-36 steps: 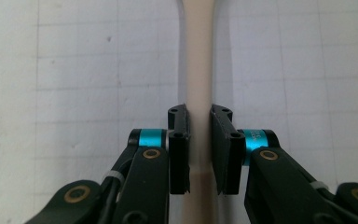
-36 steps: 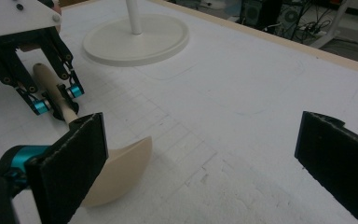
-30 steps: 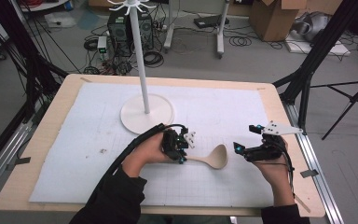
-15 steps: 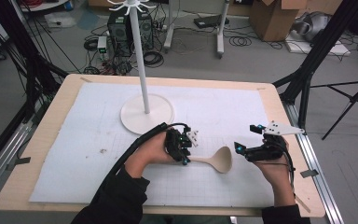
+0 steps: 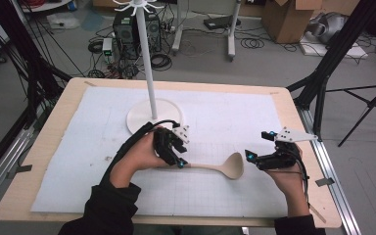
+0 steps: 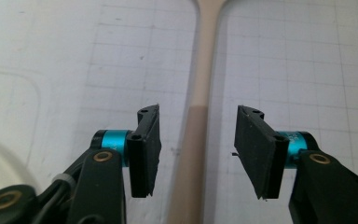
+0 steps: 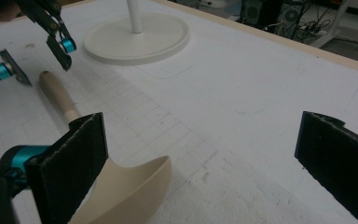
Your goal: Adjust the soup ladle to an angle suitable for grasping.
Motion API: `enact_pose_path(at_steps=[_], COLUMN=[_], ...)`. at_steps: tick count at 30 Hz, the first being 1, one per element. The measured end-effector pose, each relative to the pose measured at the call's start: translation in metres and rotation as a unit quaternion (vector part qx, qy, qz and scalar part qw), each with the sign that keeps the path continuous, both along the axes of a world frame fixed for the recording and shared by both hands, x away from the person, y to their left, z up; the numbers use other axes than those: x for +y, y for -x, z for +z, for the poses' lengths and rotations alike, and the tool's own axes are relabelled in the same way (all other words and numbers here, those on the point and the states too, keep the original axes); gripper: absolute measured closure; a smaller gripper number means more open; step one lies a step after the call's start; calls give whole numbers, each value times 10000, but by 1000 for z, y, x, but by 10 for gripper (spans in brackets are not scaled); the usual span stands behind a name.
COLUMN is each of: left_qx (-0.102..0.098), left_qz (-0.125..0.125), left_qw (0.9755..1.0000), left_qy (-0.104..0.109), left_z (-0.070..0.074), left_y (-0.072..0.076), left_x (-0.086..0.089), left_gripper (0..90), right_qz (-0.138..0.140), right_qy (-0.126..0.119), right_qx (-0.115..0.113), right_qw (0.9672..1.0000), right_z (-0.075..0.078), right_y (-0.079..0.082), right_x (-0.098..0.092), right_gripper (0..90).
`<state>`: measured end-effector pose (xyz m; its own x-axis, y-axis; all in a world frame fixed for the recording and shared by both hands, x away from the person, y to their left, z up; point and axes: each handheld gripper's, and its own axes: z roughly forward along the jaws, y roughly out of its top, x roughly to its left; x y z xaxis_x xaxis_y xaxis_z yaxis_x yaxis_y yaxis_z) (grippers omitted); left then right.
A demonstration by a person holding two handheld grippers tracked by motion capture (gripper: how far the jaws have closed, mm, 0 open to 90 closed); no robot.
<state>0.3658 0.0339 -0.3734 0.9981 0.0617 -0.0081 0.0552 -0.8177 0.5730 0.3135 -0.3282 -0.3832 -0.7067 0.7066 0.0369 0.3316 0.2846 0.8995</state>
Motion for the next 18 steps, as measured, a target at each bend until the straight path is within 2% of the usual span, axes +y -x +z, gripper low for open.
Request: enact_pose_path(at_steps=[3, 4, 5, 6, 7, 8, 10, 11, 15, 18], left_qx=[-13, -13, -35, -35, -88, -135, -158, -158, -277, -374], left_qz=[241, 241, 380, 380, 463, 619, 776, 776, 1010, 1154], left_qw=[9993, 9993, 9981, 9981, 9972, 9950, 9919, 9919, 9839, 9789], left_qy=[293, 293, 491, 491, 587, 772, 996, 996, 1446, 1647], left_z=[7, 7, 9, 9, 11, 13, 14, 14, 15, 13], left_y=[3, 3, 6, 6, 8, 12, 17, 17, 30, 39], left_x=[27, 27, 43, 43, 53, 68, 84, 84, 114, 132], left_gripper=[478, 472, 463, 451, 433, 420, 395, 384, 352, 332], right_qz=[-20, -9, -5, -4, -8, -8, -7, -7, -6, -30], right_qy=[-1, 9, 18, 17, 21, 23, 28, 28, 61, 71], right_qx=[21, 8, 1, -2, -5, -6, 29, 29, 35, 43], right_qw=[10000, 10000, 10000, 10000, 10000, 10000, 10000, 10000, 10000, 10000], right_z=[0, 0, 0, 0, 0, 0, 0, 0, -1, -1], right_y=[0, 0, 0, 0, 0, 0, 0, 0, 0, -1], right_x=[0, 0, 0, 0, 1, 1, 1, 1, 2, 1], right_gripper=[12, 12, 12, 12, 12, 12, 12, 12, 12, 12])
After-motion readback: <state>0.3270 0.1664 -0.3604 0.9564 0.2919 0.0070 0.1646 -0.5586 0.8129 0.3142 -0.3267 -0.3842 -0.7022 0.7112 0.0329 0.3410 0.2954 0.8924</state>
